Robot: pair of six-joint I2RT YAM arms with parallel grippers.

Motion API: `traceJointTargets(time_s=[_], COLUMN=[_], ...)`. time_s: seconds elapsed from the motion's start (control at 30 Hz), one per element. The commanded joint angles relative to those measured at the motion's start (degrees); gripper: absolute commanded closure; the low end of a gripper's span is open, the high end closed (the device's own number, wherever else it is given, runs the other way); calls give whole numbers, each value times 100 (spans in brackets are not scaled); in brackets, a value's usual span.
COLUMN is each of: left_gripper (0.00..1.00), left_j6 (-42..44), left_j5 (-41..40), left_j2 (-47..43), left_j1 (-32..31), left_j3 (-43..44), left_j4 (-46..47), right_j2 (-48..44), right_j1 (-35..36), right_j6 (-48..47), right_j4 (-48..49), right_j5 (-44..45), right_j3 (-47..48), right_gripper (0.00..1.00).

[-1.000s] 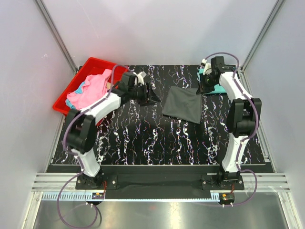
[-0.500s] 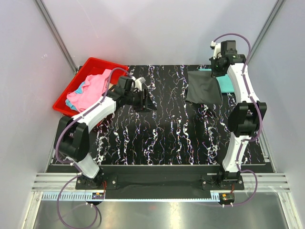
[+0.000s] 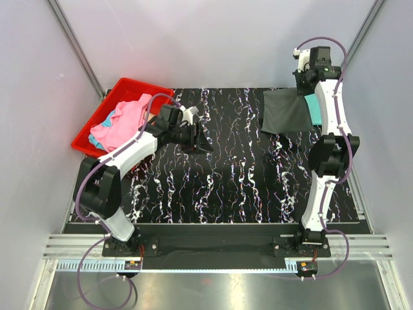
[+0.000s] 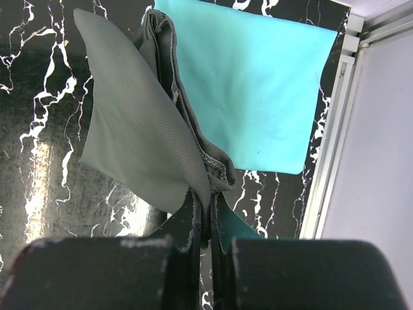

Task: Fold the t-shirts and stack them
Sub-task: Neatly place the folded tshirt to the corner

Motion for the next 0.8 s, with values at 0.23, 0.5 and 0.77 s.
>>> traceJointTargets(time_s=[0.23,0.5,0.77], left_gripper=[43,43,43], left_j6=[-37,-55,-46], left_j5=[396,440,458], left_j2=[-225,-243,-287], left_j1=[2,2,2], left_j3=[-59,-94,-94], left_j4=[326,387,388], right_j2=[30,-366,-382], right_j1=[-141,-158,-150], right_j6=[-285,-284,-205], right_j4=[-227,-43,-96], right_j5=[-128,-331,-568], right_j3=[654,329,620], right_gripper=[100,100,100])
